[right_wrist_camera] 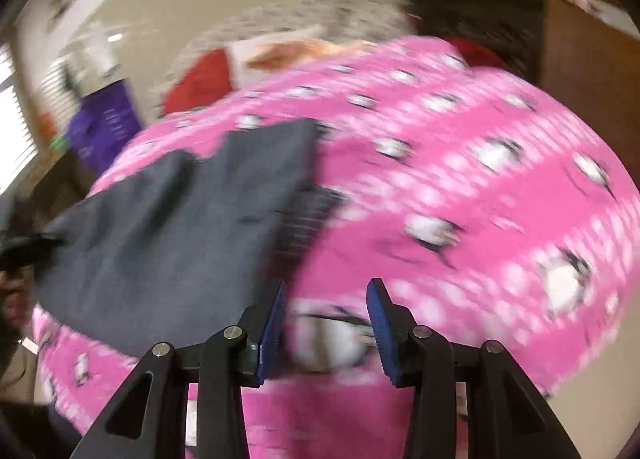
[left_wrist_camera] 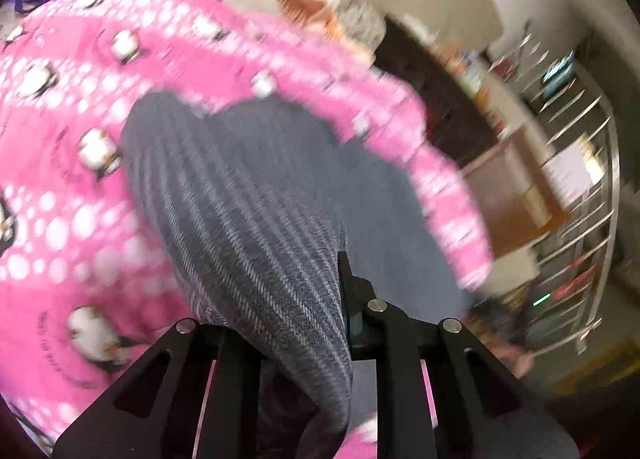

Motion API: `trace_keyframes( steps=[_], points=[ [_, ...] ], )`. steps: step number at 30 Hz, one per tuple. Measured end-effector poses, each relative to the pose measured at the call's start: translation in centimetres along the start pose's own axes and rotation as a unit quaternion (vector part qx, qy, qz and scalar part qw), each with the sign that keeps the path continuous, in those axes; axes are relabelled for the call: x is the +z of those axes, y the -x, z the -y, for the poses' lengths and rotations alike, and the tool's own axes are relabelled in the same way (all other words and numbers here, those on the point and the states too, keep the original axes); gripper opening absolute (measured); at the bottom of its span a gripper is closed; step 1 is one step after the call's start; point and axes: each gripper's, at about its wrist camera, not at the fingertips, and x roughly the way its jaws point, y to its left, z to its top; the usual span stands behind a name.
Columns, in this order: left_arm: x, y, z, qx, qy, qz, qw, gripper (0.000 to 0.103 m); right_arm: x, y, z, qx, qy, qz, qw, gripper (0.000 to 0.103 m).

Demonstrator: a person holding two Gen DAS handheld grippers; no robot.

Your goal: Fold large clothes

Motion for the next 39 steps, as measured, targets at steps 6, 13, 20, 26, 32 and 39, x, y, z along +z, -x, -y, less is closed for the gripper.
trace_keyframes(
  steps=[6,13,20,26,32,39],
  points=[
    [4.3,-4.0,9.1,-0.023,0.005,0.011,0.9997,0.013,-1.9,-0.3,4.6,-0.05,-0.044,-0.018,0.998,0.04],
    [4.1,-16.5,15.2,0.086,-0.026,-0.062,0.994,0.015,-3.5,0.1,4.5,-0.032,-0.024,-0.005,0.999,0.042],
    [0.5,-21.8,16.5,0.131,-0.038,-0.078,0.9876,0.073,-4.0,0.7,5.1,-0.008,-0.031,-0.014,0.999,0.042],
    [2.5,-16.2,16.8,0.031,0.035,-0.023,0.9986,0.074,-4.0,1.9,5.4,-0.02,-0.033,-0.016,0.999,0.041],
    [2.6,-6.9,13.1,-0.005,0.051,0.076,0.9958,0.077,-2.8,4.8,5.1,-0.047,-0.021,0.007,0.999,0.041],
    [-3.0,-6.7,1.6,0.108,0.144,0.06,0.9817,0.077,0.3,6.9,1.6,-0.044,0.029,0.037,0.998,0.041]
  ],
)
